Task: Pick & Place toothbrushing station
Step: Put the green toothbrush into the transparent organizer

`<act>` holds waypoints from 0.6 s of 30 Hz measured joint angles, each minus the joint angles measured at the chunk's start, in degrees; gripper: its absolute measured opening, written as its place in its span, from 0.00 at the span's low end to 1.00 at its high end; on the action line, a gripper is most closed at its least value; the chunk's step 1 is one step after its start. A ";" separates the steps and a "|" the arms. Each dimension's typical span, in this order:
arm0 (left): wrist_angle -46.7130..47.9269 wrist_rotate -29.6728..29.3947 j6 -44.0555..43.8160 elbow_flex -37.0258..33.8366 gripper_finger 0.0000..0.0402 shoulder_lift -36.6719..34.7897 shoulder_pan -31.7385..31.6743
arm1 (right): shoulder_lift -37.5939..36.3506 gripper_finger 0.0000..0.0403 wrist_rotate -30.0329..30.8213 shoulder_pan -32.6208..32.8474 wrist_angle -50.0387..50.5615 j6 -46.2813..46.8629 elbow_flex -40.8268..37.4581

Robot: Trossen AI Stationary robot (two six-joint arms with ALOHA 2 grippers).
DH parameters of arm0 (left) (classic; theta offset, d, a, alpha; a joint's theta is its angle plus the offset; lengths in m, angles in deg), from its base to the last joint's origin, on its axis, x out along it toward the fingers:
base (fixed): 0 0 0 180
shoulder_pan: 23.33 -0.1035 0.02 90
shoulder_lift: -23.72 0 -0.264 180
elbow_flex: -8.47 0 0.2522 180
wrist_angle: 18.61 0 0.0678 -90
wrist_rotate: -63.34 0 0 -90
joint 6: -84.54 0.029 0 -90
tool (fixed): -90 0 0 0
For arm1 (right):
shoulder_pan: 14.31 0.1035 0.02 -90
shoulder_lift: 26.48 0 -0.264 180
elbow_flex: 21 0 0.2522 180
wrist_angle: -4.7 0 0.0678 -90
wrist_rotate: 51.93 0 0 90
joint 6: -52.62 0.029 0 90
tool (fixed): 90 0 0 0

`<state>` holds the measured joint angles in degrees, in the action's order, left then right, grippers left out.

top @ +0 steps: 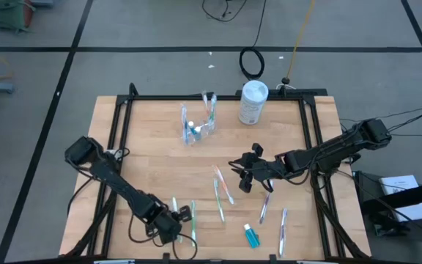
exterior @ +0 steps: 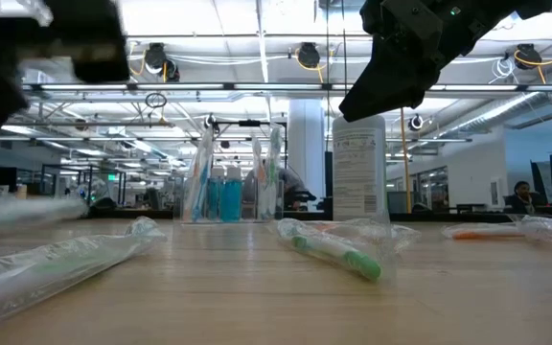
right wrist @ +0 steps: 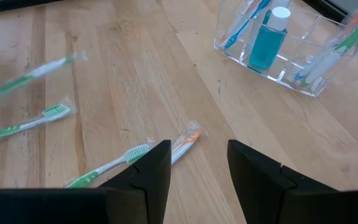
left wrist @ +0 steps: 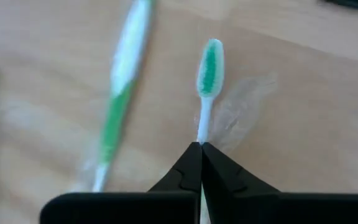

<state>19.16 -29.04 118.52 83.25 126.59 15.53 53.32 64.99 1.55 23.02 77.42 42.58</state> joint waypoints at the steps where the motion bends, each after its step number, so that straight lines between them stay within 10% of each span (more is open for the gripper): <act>1: -0.12 -0.64 -0.11 0.01 0.01 -1.06 -0.32 | -0.02 0.38 0.01 0.00 0.02 0.02 0.00; 18: 2.64 -33.26 -29.21 0.17 0.01 -26.42 -4.38 | 0.01 0.38 0.00 0.00 0.04 0.02 0.00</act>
<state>21.80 -62.30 89.31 83.42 100.17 11.14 53.33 64.99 1.55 23.06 77.44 42.58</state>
